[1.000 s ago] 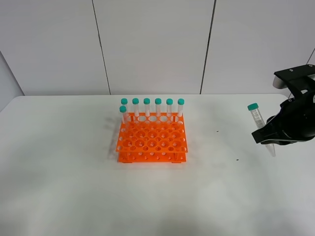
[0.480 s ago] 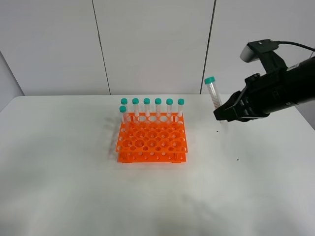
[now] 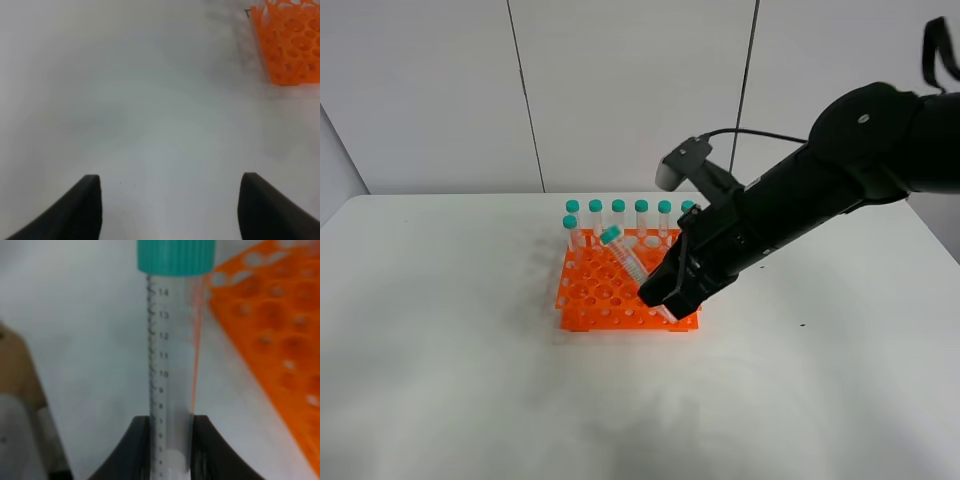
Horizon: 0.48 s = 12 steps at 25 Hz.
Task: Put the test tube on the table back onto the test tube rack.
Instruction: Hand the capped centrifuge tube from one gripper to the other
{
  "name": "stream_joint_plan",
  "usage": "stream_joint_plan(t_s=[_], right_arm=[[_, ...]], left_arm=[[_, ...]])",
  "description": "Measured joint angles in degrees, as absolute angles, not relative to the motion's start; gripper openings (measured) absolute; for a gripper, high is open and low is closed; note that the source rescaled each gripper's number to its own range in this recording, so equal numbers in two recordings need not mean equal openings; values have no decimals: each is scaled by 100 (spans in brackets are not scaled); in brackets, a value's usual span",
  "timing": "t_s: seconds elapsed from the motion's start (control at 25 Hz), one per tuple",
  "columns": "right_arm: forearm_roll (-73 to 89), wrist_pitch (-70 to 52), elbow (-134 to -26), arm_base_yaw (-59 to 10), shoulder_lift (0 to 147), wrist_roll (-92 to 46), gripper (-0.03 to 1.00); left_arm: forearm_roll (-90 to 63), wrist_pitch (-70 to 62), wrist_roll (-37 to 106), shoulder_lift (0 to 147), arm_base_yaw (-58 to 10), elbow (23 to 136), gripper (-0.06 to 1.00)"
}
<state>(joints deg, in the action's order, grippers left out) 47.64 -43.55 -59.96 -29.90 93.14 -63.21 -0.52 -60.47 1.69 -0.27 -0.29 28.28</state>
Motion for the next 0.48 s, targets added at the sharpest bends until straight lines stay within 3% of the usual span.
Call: stream_joint_plan(t_s=[0.48], right_arm=[[5244,-4273,-6001,-2990,9613,-6765,3]], left_arm=[[-52,-6042,169,-27,-29,2828,80]])
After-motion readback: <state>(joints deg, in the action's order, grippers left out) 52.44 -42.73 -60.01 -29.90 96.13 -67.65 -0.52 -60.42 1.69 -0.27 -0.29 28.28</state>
